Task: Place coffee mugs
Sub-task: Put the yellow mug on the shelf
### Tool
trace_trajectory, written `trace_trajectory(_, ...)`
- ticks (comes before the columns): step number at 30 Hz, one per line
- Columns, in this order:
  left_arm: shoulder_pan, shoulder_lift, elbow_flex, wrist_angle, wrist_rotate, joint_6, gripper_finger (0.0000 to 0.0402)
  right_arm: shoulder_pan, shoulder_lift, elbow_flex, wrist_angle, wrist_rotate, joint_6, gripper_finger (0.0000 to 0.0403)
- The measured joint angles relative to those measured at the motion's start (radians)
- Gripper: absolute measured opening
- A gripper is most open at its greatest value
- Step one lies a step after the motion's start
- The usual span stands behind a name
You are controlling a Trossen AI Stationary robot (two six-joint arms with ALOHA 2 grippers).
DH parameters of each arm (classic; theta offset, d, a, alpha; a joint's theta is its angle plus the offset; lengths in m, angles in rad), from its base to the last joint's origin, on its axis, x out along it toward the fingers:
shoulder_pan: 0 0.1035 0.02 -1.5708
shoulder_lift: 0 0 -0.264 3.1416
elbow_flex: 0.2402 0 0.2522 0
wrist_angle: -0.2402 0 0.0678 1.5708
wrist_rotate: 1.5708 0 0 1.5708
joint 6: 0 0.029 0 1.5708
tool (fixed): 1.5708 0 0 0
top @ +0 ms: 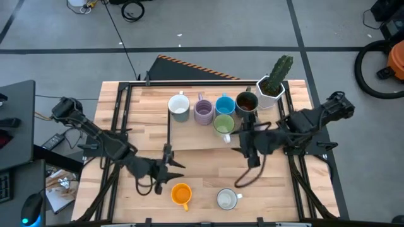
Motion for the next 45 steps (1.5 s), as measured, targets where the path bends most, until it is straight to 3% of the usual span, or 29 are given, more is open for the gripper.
trace_trajectory(4, -0.076, 0.047, 0.109, -0.176, -0.090, -0.177, 0.0141, 0.051, -0.008, -0.057, 0.067, 0.032, 0.023, 0.0253)
trace_trajectory(9, -0.122, 0.101, 0.273, -0.459, -0.101, -0.497, 0.0141, 0.096, -0.002, -0.097, 0.111, 0.092, 0.067, 0.0253)
trace_trajectory(12, -0.138, 0.135, 0.330, -0.598, -0.075, -0.708, 0.0141, 0.120, -0.002, -0.123, 0.152, 0.105, 0.088, 0.0253)
trace_trajectory(17, -0.169, 0.198, 0.399, -0.678, 0.028, -0.932, 0.0141, 0.160, -0.002, -0.146, 0.185, 0.126, 0.121, 0.0253)
trace_trajectory(27, -0.188, 0.410, 0.655, -0.963, 0.077, -1.139, 0.0141, 0.210, -0.002, -0.149, 0.192, 0.171, 0.176, 0.0253)
trace_trajectory(33, -0.155, 0.456, 0.660, -0.932, 0.216, -1.158, 0.0141, 0.210, -0.002, -0.149, 0.193, 0.185, 0.133, 0.0253)
trace_trajectory(39, -0.133, 0.455, 0.660, -0.899, 0.184, -1.157, 0.0141, 0.209, -0.002, -0.154, 0.206, 0.194, 0.104, 0.0253)
trace_trajectory(45, -0.136, 0.475, 0.660, -0.838, 0.199, -1.173, 0.0141, 0.230, -0.001, -0.253, 0.289, 0.201, 0.138, 0.0253)
